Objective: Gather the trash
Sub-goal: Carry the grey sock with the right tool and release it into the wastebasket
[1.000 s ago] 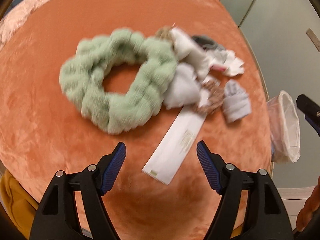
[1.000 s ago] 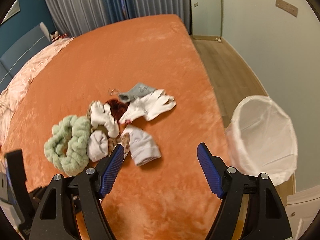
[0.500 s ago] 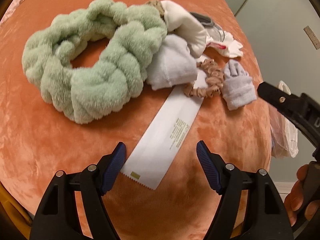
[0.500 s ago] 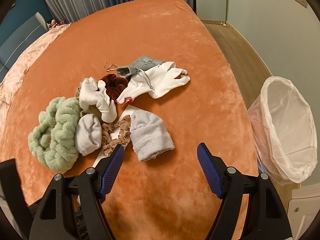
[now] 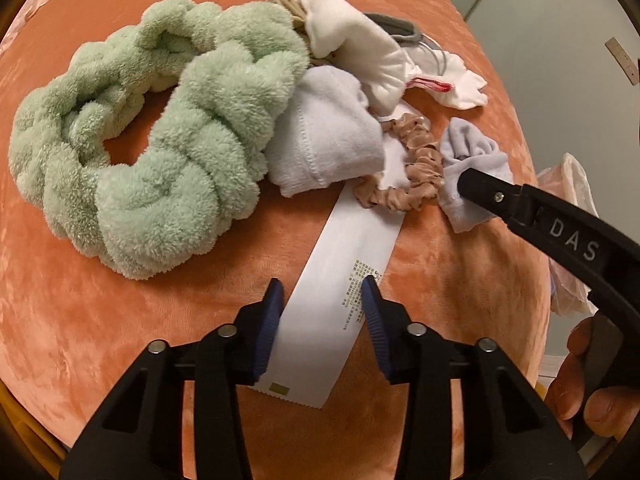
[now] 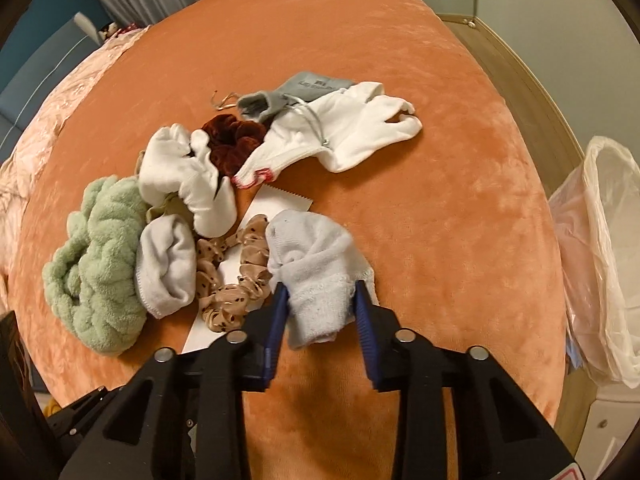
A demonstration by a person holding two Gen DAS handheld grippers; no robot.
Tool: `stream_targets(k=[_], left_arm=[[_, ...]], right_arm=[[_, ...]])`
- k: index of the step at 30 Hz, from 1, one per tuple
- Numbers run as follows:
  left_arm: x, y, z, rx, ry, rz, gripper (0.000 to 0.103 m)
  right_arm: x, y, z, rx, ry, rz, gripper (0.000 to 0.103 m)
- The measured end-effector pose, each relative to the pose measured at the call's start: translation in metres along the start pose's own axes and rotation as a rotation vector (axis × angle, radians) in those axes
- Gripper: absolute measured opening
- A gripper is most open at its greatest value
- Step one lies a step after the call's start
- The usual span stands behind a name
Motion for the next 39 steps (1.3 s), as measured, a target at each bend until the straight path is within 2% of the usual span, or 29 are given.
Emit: stream_targets(k=[3,6,14,17,21,25,31,39], left_arm=[[-0.005,0.001,0.010,0.000,0.055,-0.019,0.023],[-0.005,0.007,0.022,-0.004,0.097,-0.034,0.019],[-0.013,0.008,0.061,0.011,0.176,-0.046,0.016],[-0.015,0.002,0.079,0.017,0.214,-0.041,0.008],[-0.001,-0.005,0.099,-0.024,0.235,-0.007,0.002],[0.021,-0.008,0.113,-0.075,0.244,0.026,0.000],[0.053,-0.015,0.147,-0.171,0.251,0.094,0.000],[0.075,-0.027,0.204,-0.246,0.279,0.149,0.000]], right_arm=[[0.009,0.004,-0.001,0.003,-0.010,0.004,0.022],[0.023,0.009,0.007,-0.023,-0.015,0.020,0.021],[0.049,0.030,0.043,-0.089,0.005,0.038,0.021],[0.055,0.036,0.057,-0.125,0.005,0.042,0.021],[0.071,0.036,0.077,-0.155,0.012,0.061,0.021],[0.091,0.030,0.092,-0.172,0.023,0.099,0.021],[0.123,0.021,0.109,-0.193,0.031,0.153,0.021],[0.163,0.012,0.141,-0.235,0.042,0.229,0.021]])
Point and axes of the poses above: each gripper's, at about its wrist camera, not at the fingertips, and x roughly against the way its jaws point, z to its right, y to its underside, the point moved 8 cm from there along -x, roughly the way its jaws point, and after that the axes turned 3 degrees about z, right-handed, at the moved point
